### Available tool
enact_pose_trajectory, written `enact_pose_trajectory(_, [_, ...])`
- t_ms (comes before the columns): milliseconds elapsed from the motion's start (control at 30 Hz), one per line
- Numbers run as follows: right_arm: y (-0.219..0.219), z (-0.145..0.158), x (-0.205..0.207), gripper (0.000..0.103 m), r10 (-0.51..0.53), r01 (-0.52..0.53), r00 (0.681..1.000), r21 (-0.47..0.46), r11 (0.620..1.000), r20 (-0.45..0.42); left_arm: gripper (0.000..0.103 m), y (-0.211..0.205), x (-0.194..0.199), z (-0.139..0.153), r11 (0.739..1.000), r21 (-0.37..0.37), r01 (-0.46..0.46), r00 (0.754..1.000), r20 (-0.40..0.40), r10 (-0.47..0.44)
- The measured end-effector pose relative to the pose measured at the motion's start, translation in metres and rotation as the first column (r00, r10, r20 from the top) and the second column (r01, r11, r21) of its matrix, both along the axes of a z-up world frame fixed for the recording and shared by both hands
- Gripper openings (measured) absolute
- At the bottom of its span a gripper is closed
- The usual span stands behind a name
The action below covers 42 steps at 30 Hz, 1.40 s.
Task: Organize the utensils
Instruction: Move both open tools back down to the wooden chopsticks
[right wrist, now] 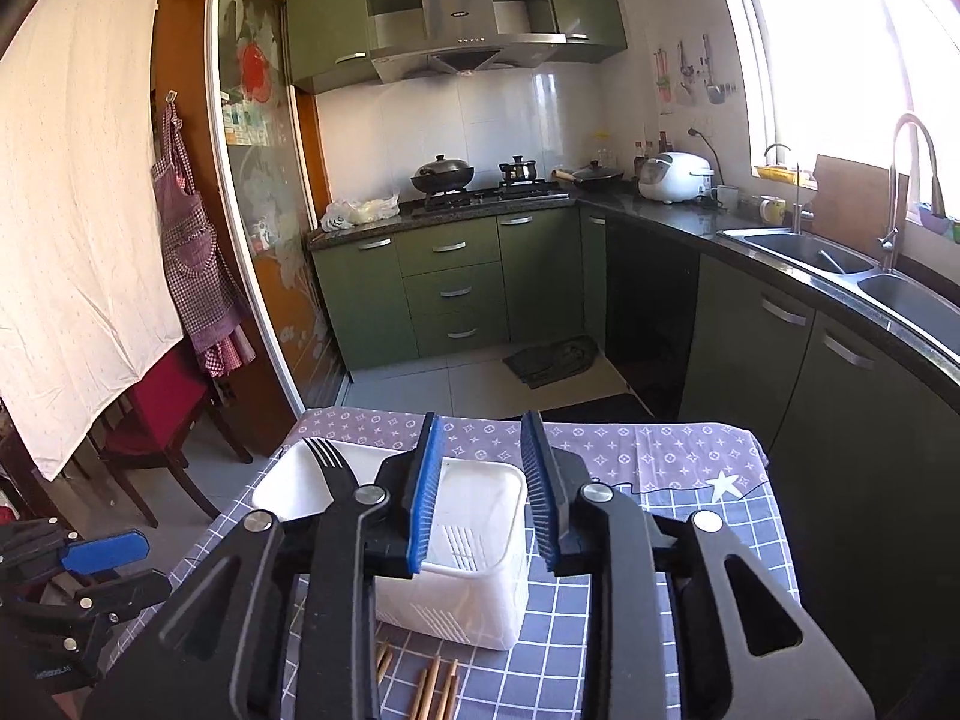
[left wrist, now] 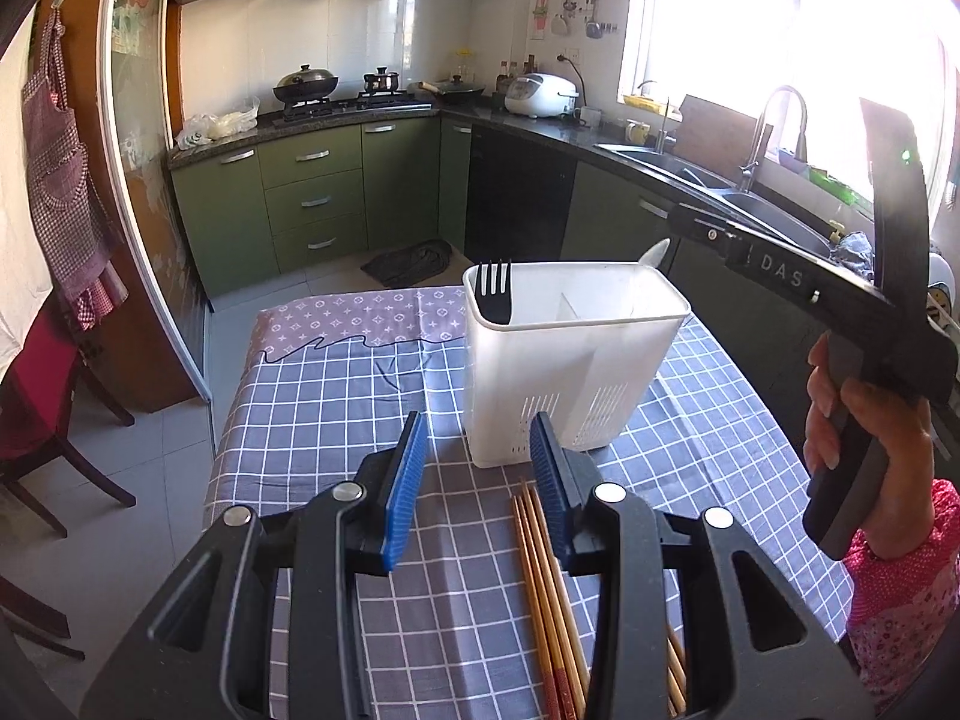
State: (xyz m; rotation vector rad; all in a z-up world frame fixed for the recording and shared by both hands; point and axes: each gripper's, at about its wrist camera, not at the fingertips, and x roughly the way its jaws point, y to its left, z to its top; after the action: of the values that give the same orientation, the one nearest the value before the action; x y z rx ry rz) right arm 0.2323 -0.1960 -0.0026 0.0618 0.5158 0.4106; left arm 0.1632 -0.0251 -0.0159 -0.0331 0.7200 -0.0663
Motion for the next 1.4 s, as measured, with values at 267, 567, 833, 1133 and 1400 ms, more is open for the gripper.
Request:
enact_pose_trajectory(267, [-0.021,0.007,-0.030,0.028,-0.014,0.012,0.996,-0.029,0.999,-0.086,0.035,-0.013,0.002,-0.020,0.999,0.028,0.019,0.995,-0.098,-0.017])
enact_pose_trajectory(567, [-0.045,-0.063,-0.062,0.028,0.002,-0.043,0.949,-0.124,0.991,-0.316,0.035,-0.025,0.031,-0.096,0.999,0.001,0.054,0.926,-0.373,-0.050])
enact_pose_trajectory(833, [-0.033,-0.107,-0.066,0.028,0.041,-0.123,0.904,-0.165,0.979,-0.426,0.030,-0.028,0.045,-0.130,0.999,0.021,0.031,0.885,-0.466,-0.018])
enact_pose_trajectory(1133, [-0.026,-0.109,-0.063,0.028,0.059,-0.142,0.891,-0.153,0.978,-0.451,0.027,-0.035,0.053,-0.135,0.999,0.028,0.047,0.869,-0.494,-0.026])
enact_pose_trajectory(1400, [-0.031,-0.109,-0.062,0.028,0.057,-0.136,0.887,-0.142,0.981,-0.458,0.024,-0.041,0.056,-0.141,0.998,0.037,0.059,0.855,-0.518,-0.031])
